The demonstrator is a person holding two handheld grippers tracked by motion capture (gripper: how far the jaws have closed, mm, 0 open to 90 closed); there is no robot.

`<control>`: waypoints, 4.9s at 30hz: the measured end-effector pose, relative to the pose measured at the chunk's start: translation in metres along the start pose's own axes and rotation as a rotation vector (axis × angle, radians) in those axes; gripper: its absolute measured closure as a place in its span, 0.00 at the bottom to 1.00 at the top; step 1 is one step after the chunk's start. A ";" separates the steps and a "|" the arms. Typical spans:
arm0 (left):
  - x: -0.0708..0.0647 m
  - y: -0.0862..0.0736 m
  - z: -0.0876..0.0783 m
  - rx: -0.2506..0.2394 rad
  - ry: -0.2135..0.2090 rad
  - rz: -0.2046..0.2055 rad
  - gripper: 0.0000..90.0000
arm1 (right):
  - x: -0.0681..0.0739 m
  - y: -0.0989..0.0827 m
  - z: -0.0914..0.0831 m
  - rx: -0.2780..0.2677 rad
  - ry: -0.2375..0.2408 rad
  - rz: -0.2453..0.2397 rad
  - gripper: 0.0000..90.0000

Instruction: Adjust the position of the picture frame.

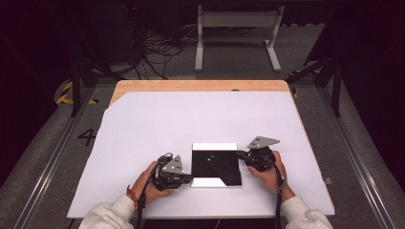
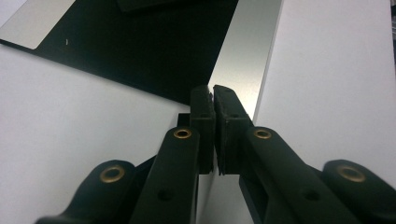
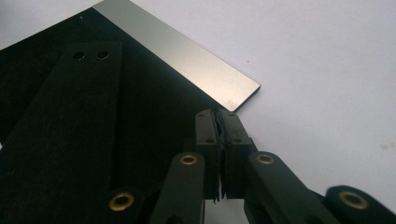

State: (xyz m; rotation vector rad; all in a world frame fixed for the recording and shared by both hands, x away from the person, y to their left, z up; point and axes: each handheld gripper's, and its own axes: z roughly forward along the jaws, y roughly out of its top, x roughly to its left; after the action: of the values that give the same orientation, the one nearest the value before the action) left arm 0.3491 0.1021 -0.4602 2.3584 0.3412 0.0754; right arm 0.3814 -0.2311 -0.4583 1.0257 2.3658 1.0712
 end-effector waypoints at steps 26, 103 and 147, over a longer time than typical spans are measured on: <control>-0.009 -0.027 -0.048 -0.099 0.160 -0.035 0.68 | 0.013 -0.016 -0.051 0.028 0.074 -0.047 0.91; -0.019 -0.073 -0.066 -0.099 0.288 -0.181 0.25 | 0.040 0.001 -0.040 0.366 0.303 -0.153 0.77; -0.019 -0.068 -0.054 -0.056 0.266 -0.180 0.21 | 0.014 -0.008 -0.026 0.169 0.481 0.303 0.55</control>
State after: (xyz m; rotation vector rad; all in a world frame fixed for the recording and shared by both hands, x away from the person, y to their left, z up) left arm 0.3076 0.1800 -0.4666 2.2539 0.6702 0.3101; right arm 0.3536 -0.2377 -0.4475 1.3458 2.7784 1.3727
